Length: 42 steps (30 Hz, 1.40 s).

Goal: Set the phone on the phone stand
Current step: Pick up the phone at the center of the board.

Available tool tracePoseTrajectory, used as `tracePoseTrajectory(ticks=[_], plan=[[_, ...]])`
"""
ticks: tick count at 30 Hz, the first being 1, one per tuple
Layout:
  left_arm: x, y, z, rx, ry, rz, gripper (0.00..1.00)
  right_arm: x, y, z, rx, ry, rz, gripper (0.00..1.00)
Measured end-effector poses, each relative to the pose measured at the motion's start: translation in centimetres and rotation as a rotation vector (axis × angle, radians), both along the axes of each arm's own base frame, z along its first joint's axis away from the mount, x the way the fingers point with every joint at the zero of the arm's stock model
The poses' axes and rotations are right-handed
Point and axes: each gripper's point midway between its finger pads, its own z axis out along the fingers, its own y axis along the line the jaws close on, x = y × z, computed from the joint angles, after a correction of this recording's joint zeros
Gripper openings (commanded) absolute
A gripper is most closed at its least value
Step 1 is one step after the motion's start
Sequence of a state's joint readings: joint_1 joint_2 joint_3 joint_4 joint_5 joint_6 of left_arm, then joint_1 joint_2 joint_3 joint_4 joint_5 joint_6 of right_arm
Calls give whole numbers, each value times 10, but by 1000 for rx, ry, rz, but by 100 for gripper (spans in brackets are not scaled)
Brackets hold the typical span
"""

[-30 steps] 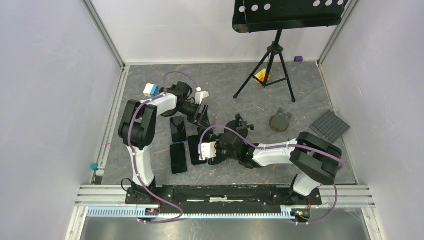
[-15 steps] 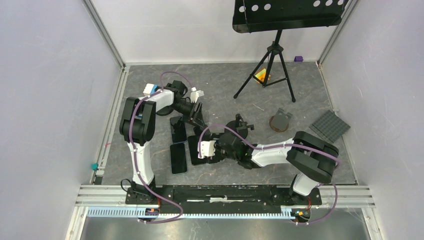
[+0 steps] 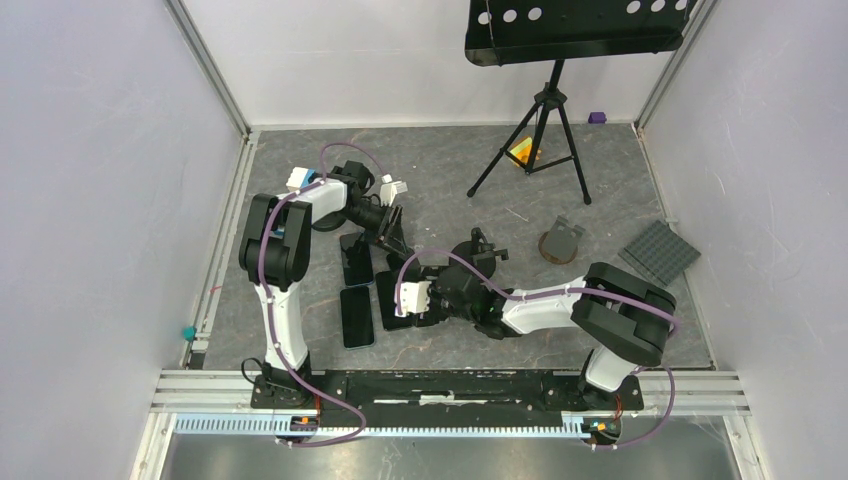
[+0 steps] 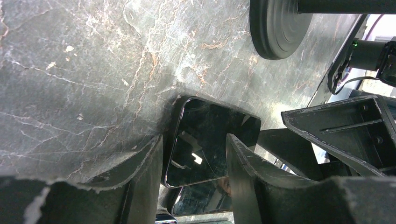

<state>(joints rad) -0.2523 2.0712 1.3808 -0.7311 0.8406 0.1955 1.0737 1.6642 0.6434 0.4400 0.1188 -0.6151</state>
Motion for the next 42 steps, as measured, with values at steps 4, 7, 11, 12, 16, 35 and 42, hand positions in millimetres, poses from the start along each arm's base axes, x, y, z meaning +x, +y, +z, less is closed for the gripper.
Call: tracePoseTrajectory(ticks=[4,7,11,12,16,35,42], plan=[[-1,0,0,-8,-3,-4,60,0,-1,0,0,-3,-2,84],[-3,0,2,-19,-2,-9,63,0,-1,0,4,-5,-3,84],[-7,2,5,-24,-4,-13,69,1,-2,1,2,-6,-6,84],[-9,2,6,-23,0,-13,71,1,-2,1,0,-7,-9,84],[-16,7,7,0,15,-11,76,2,-6,1,-13,-9,-21,84],[-39,18,7,97,34,64,85,8,-15,0,-57,15,-48,84],[-36,15,10,59,50,90,76,8,-16,0,-53,21,-63,84]])
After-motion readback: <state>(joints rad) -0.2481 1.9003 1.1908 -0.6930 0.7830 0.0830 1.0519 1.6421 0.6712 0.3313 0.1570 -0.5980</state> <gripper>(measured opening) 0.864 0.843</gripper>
